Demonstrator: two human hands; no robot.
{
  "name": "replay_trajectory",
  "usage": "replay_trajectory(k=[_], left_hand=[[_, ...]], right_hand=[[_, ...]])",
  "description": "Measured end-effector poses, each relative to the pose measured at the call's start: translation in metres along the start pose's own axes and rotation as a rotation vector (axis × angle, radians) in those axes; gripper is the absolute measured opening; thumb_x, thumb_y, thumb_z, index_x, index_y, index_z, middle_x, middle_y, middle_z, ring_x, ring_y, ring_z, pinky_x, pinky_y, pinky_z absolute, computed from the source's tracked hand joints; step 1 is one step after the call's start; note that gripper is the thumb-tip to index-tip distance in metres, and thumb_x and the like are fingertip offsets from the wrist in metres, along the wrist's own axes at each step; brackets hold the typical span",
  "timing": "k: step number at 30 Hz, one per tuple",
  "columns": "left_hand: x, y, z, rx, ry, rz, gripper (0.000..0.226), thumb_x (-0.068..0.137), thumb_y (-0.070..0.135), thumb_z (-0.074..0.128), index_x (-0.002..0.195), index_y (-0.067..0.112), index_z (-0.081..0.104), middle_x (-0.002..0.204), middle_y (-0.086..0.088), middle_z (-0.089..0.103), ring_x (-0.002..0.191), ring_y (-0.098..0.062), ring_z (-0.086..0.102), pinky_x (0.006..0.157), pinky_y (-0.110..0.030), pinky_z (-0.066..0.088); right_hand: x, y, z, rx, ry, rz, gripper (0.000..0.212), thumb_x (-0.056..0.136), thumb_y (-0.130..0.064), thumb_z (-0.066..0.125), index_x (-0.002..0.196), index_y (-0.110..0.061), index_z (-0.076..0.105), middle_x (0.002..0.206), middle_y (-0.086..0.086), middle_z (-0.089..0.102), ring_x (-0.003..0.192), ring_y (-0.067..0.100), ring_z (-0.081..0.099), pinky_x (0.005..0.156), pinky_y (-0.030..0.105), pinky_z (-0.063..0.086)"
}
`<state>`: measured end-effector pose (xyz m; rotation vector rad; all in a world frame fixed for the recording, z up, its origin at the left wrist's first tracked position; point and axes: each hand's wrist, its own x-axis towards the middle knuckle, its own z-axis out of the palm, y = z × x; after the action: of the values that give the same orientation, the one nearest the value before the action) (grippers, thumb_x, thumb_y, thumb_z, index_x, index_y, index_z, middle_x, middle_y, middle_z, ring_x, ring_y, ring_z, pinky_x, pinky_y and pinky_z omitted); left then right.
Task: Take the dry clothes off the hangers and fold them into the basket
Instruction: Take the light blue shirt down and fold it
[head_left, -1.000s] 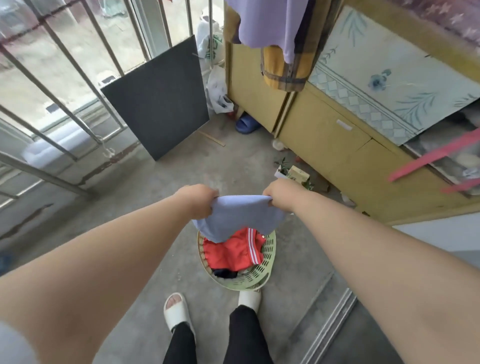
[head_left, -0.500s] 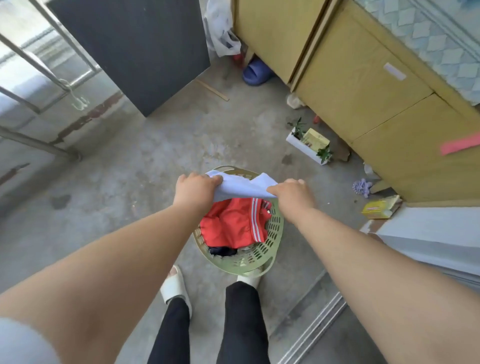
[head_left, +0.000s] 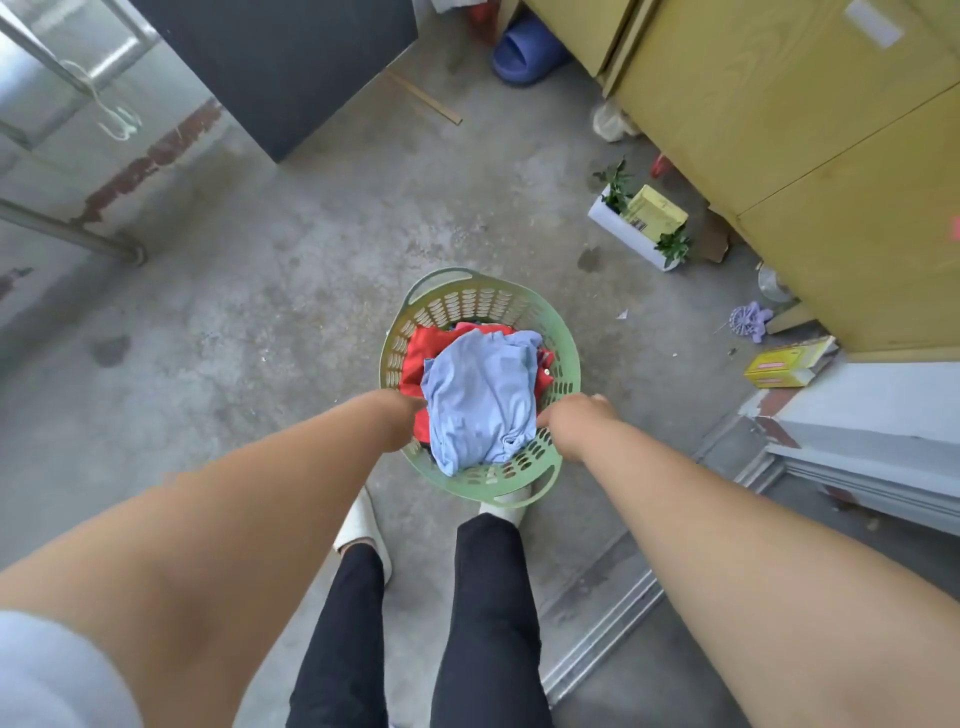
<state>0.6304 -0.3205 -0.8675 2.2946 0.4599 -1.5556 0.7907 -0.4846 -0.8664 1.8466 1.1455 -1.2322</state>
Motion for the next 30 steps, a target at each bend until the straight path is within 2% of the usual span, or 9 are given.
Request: replay_trajectory(k=[5,10,17,25,30], left_hand=[[-0.030,-0.004,-0.043,-0.029,0.123,-0.048,0.050,0.098,0.022,0.045,0.147,0.022,0.033,0.141,-0.005,0.048,0.125,-0.025,0.049,0.100,-0.031,0.040],[-0.078,0.005,-0.079,-0.085,0.218,-0.031,0.044,0.099,0.025,0.043,0.142,0.017,0.041,0.139,-0.007,0.051,0.125,-0.026,0.049,0.101,-0.033,0.039],[-0.148,0.008,-0.127,-0.195,0.299,-0.052,0.047,0.094,0.031,0.055,0.139,0.023,0.045,0.137,-0.002,0.052,0.123,-0.023,0.051,0.103,-0.034,0.042],[-0.259,0.014,-0.200,-0.207,0.510,-0.064,0.044,0.094,0.032,0.055,0.136,0.023,0.049,0.133,0.000,0.056,0.119,-0.021,0.054,0.103,-0.030,0.042],[-0.332,0.021,-0.236,-0.245,0.634,-0.113,0.044,0.088,0.031,0.060,0.131,0.030,0.053,0.129,0.004,0.058,0.114,-0.018,0.056,0.099,-0.032,0.046]], right_hand=[[-0.024,0.005,-0.043,-0.034,0.080,-0.013,0.048,0.092,-0.008,0.047,0.134,-0.031,0.053,0.136,0.001,0.053,0.129,0.025,0.046,0.108,0.040,0.031],[-0.068,0.005,-0.087,-0.038,0.198,-0.045,0.046,0.092,-0.007,0.044,0.132,-0.029,0.053,0.140,0.002,0.050,0.129,0.027,0.047,0.107,0.040,0.034],[-0.150,0.006,-0.154,0.039,0.328,-0.071,0.054,0.091,-0.003,0.045,0.140,-0.027,0.046,0.143,0.003,0.049,0.130,0.028,0.045,0.106,0.039,0.034],[-0.260,0.014,-0.231,0.023,0.557,-0.133,0.058,0.088,-0.001,0.042,0.140,-0.026,0.044,0.141,0.008,0.049,0.128,0.030,0.046,0.107,0.039,0.035],[-0.330,0.018,-0.267,-0.029,0.646,-0.174,0.063,0.089,0.000,0.042,0.145,-0.028,0.037,0.149,0.003,0.040,0.131,0.031,0.044,0.106,0.039,0.041]])
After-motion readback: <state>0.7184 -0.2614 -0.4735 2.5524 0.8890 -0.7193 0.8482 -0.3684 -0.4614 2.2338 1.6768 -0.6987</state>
